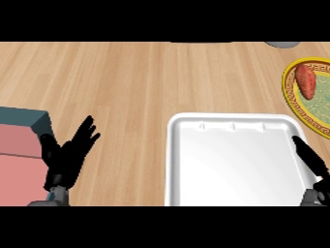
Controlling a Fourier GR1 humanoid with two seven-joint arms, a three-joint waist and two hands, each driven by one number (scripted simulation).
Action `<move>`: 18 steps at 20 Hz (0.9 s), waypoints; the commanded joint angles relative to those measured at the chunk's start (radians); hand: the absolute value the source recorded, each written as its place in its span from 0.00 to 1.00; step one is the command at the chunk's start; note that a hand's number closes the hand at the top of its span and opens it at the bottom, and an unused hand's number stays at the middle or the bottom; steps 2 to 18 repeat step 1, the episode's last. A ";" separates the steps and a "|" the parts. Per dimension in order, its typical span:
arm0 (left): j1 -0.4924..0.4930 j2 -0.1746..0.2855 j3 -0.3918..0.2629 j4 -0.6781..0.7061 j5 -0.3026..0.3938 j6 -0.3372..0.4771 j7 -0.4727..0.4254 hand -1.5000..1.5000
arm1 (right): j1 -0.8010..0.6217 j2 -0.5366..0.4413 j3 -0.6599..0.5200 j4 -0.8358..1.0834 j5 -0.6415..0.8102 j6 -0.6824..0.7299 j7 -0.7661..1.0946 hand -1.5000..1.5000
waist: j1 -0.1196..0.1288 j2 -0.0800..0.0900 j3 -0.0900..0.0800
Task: Pick the sweet potato from the tray and place it in the plate
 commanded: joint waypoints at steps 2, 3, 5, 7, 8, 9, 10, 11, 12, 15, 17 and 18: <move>0.023 -0.012 -0.004 0.023 -0.009 -0.006 -0.018 0.50 | 0.067 0.005 0.127 -0.055 0.099 -0.141 0.139 0.00 | 0.001 0.004 -0.003; 0.023 -0.012 -0.004 0.023 -0.009 -0.006 -0.018 0.50 | 0.067 0.005 0.127 -0.055 0.099 -0.141 0.139 0.00 | 0.001 0.004 -0.003; 0.023 -0.012 -0.004 0.023 -0.009 -0.006 -0.018 0.50 | 0.067 0.005 0.127 -0.055 0.099 -0.141 0.139 0.00 | 0.001 0.004 -0.003; 0.023 -0.012 -0.004 0.023 -0.009 -0.006 -0.018 0.50 | 0.067 0.005 0.127 -0.055 0.099 -0.141 0.139 0.00 | 0.001 0.004 -0.003; 0.023 -0.012 -0.004 0.023 -0.009 -0.006 -0.018 0.50 | 0.067 0.005 0.127 -0.055 0.099 -0.141 0.139 0.00 | 0.001 0.004 -0.003; 0.023 -0.012 -0.004 0.023 -0.009 -0.006 -0.018 0.50 | 0.067 0.005 0.127 -0.055 0.099 -0.141 0.139 0.00 | 0.001 0.004 -0.003; 0.023 -0.012 -0.004 0.023 -0.009 -0.006 -0.018 0.50 | 0.067 0.005 0.127 -0.055 0.099 -0.141 0.139 0.00 | 0.001 0.004 -0.003; 0.023 -0.012 -0.004 0.023 -0.009 -0.006 -0.018 0.50 | 0.067 0.005 0.127 -0.055 0.099 -0.141 0.139 0.00 | 0.001 0.004 -0.003; 0.023 -0.012 -0.004 0.023 -0.009 -0.006 -0.018 0.50 | 0.067 0.005 0.127 -0.055 0.099 -0.141 0.139 0.00 | 0.001 0.004 -0.003; 0.023 -0.012 -0.004 0.023 -0.009 -0.006 -0.018 0.50 | 0.067 0.005 0.127 -0.055 0.099 -0.141 0.139 0.00 | 0.001 0.004 -0.003; 0.023 -0.012 -0.004 0.023 -0.009 -0.006 -0.018 0.50 | 0.067 0.005 0.127 -0.055 0.099 -0.141 0.139 0.00 | 0.001 0.004 -0.003; 0.023 -0.012 -0.004 0.023 -0.009 -0.006 -0.018 0.50 | 0.067 0.005 0.127 -0.055 0.099 -0.141 0.139 0.00 | 0.001 0.004 -0.003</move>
